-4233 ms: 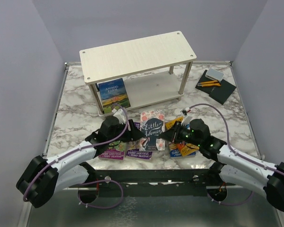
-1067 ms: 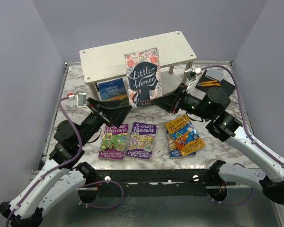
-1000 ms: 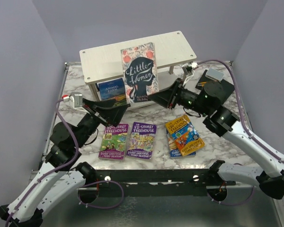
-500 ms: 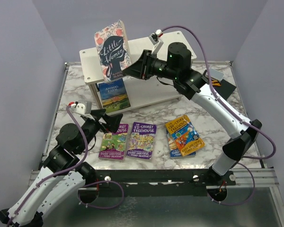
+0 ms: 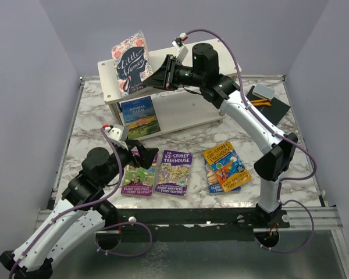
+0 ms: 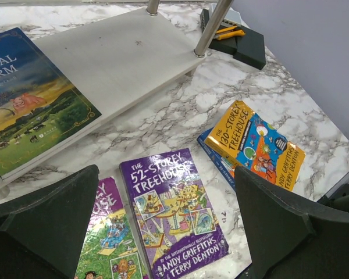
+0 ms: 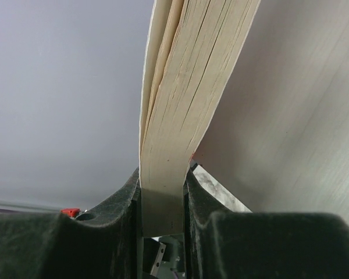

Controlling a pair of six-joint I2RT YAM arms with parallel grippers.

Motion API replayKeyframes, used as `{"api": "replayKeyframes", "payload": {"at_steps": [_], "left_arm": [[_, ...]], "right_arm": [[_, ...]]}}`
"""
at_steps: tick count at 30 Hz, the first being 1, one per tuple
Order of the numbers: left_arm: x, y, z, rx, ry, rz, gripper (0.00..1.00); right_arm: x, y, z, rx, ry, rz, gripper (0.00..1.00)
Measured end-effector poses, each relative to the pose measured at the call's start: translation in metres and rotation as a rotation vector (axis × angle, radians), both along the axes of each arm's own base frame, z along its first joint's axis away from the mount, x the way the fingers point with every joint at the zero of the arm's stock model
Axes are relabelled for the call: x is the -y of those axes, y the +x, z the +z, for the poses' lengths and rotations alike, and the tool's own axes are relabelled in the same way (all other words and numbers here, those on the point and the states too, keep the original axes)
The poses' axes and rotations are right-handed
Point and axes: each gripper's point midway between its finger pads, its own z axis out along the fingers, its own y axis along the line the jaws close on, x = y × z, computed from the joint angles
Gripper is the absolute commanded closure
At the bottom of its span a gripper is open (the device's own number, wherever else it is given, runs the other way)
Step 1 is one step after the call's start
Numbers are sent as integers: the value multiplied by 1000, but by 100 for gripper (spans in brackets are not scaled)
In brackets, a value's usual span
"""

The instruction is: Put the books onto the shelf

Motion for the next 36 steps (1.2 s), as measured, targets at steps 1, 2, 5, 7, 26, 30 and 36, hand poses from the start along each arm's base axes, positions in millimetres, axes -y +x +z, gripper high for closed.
{"api": "replayKeyframes", "payload": {"at_steps": [1,2,5,7,26,30,36], "left_arm": [[0,0,0,0,0,-2,1],[0,0,0,0,0,-2,1],[0,-1,0,-1,0,-3,1],[0,-1,0,-1,0,-3,1],[-1,-1,2,5,-4,-3,1],[-1,-1,2,5,-4,-3,1],[-1,-2,3,9,-6,-3,1]], "right_arm": [[0,2,-3,-16,-1,0,99],[-1,3,-5,-39,1,3,99],[0,5,-8,-83,11,10,99],[0,5,-7,-102,17,15,96],[1,10,-11,-176,31,11,68],[-2,14,-11,-168,34,10,61],[-1,19,-12,-152,27,-5,49]]}}
